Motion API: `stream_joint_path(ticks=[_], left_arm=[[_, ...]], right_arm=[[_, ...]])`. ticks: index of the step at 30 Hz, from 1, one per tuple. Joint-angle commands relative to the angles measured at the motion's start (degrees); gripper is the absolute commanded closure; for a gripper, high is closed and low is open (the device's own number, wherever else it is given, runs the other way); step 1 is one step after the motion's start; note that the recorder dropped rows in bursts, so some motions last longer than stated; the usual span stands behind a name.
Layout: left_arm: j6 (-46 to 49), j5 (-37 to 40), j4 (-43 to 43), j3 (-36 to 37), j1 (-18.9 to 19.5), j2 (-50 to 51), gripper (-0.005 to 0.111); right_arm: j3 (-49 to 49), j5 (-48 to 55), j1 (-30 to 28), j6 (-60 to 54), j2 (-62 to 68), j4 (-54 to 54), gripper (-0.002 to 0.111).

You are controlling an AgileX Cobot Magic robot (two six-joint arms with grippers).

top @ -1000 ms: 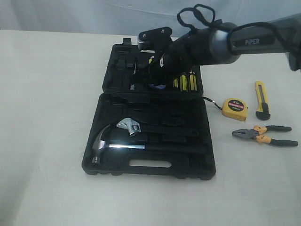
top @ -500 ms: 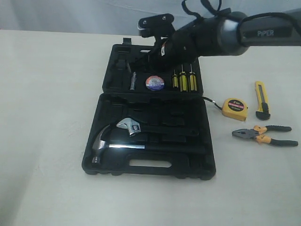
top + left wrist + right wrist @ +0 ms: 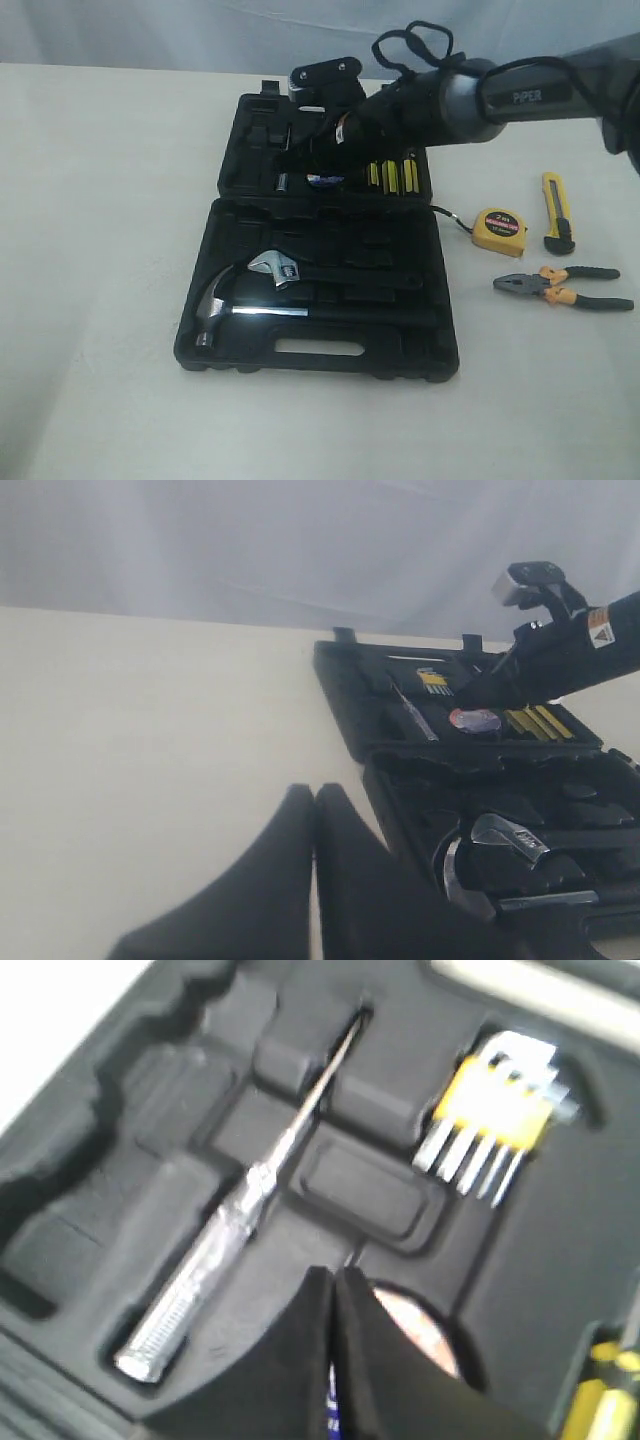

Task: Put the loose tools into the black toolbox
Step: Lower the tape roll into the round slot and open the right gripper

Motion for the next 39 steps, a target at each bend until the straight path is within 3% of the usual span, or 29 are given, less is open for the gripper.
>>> stream_joint_path(ticks=[1,6,26,39], left_arm=[[0.0,-0.2,0.4,0.2,-0.3,-0.1,0.107],[0.0,-0.2,0.4,0.2,-0.3,-0.1,0.107],[0.0,-0.2,0.4,0.2,-0.3,-0.1,0.107],[0.0,-0.2,0.4,0.2,-0.3,-0.1,0.107]], right_arm=[[-0.1,6.8,-1.4,-0.3,-4.1,-2.1,0.108],[1.0,10.8,-2.3,-1.4,-3.7,-2.2,0.108],[1.7,8.0,-2.0,-2.0,-6.4,-2.2,0.108],[1.9,6.8,-1.4,-1.8,-0.4,-1.8,0.108]])
